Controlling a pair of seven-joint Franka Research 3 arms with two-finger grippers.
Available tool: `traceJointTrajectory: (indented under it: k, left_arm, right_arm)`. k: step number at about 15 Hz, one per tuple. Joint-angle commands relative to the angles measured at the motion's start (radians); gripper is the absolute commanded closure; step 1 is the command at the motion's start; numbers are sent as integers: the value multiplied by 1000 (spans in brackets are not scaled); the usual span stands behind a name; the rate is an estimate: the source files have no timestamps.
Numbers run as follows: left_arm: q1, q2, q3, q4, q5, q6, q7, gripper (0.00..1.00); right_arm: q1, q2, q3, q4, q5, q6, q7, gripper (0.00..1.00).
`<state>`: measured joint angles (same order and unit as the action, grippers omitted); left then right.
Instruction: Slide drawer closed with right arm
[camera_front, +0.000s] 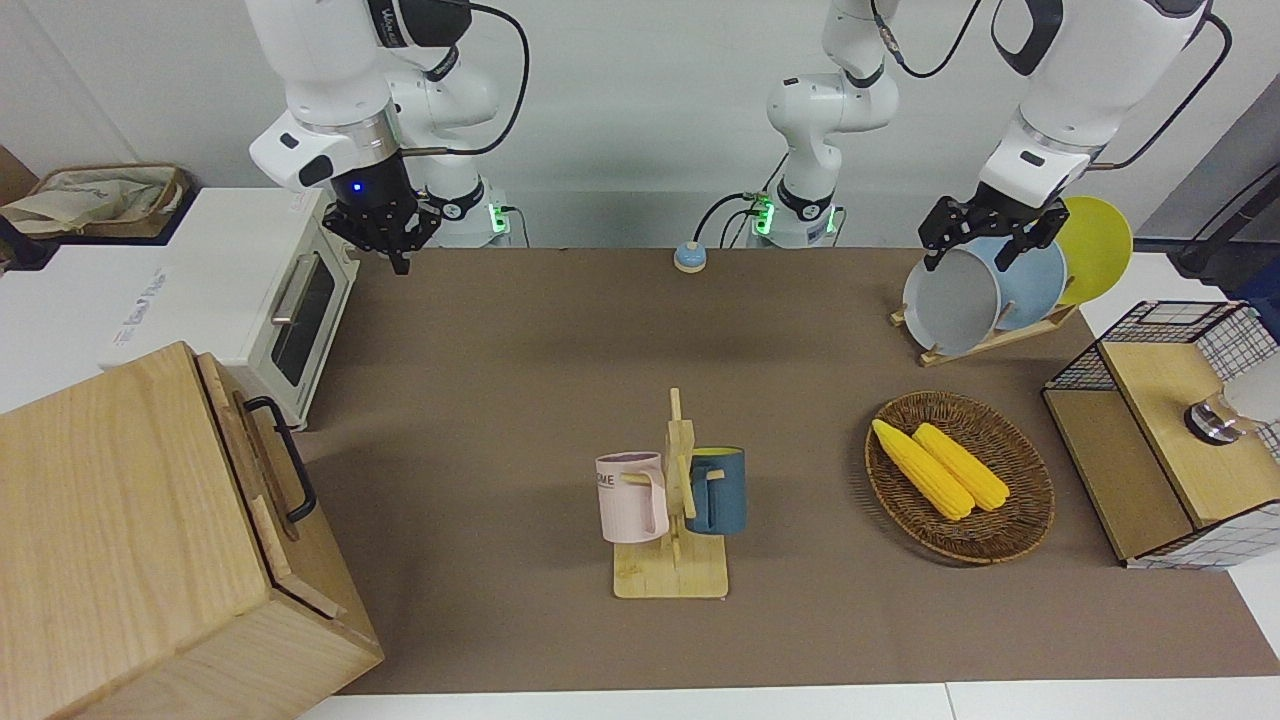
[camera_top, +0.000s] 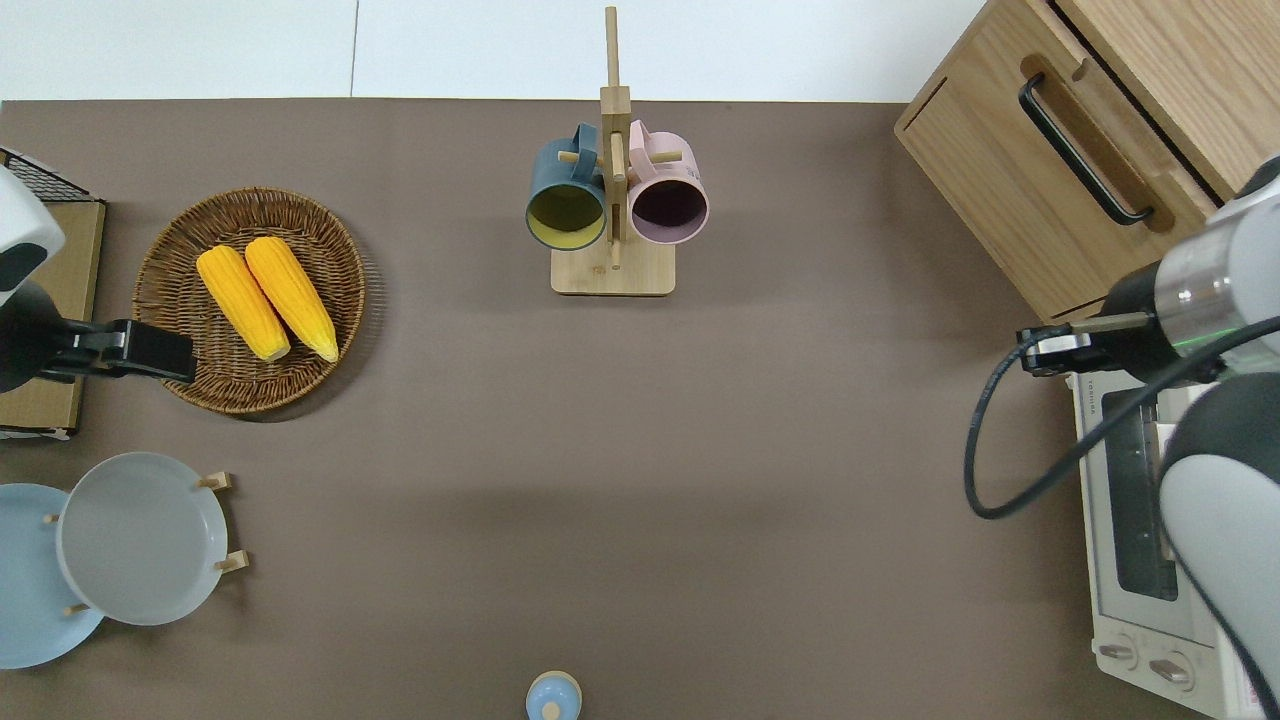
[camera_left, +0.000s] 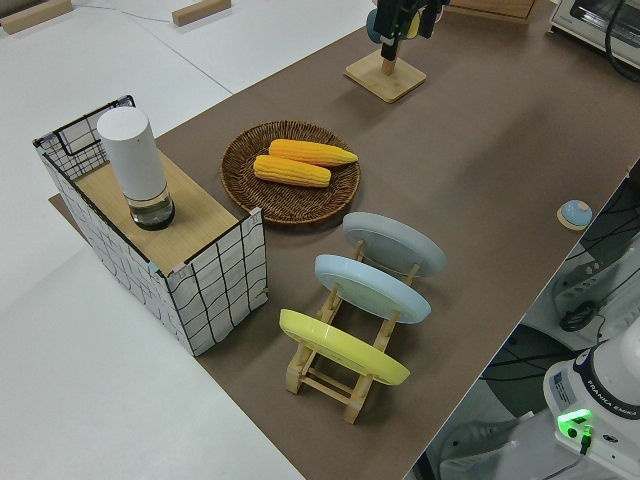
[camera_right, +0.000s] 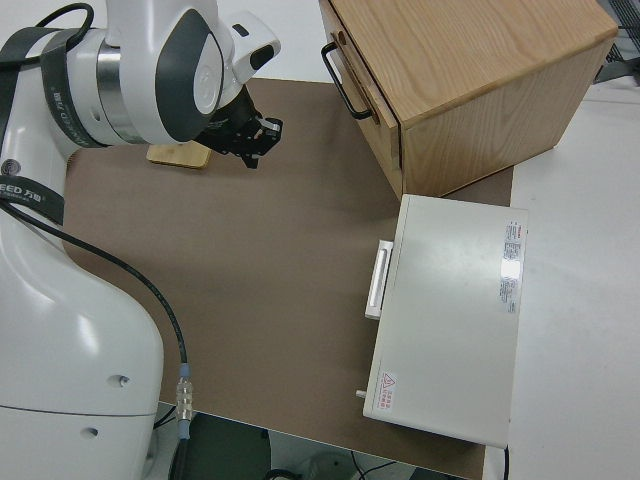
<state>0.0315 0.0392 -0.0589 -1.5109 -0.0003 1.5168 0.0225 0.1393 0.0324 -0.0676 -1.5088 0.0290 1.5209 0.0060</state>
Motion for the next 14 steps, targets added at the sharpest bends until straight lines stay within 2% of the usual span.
traceJointTrajectory:
  k: [1, 2, 3, 4, 9, 12, 14]
  left_arm:
    - [5, 11, -7, 24, 17, -20, 10, 7]
    - [5, 11, -7, 26, 17, -20, 10, 7]
    - [5, 11, -7, 24, 17, -20, 10, 7]
    - [5, 13, -7, 24, 17, -20, 10, 7]
    - [5, 11, -7, 24, 17, -20, 10, 7]
    - [5, 11, -7, 24, 17, -20, 10, 7]
    - [5, 11, -7, 24, 17, -20, 10, 7]
  right_arm:
    - [-6, -9, 5, -25, 8, -1, -21, 858]
    - [-4, -6, 5, -24, 3, -1, -21, 585]
    - [-4, 0, 5, -24, -7, 1, -8, 75]
    - [-4, 1, 5, -24, -21, 1, 9, 20]
    - [-1, 4, 6, -11, -34, -4, 12, 17]
    - [-6, 26, 6, 21, -38, -2, 2, 17]
    - [-9, 37, 6, 24, -43, -4, -4, 15]
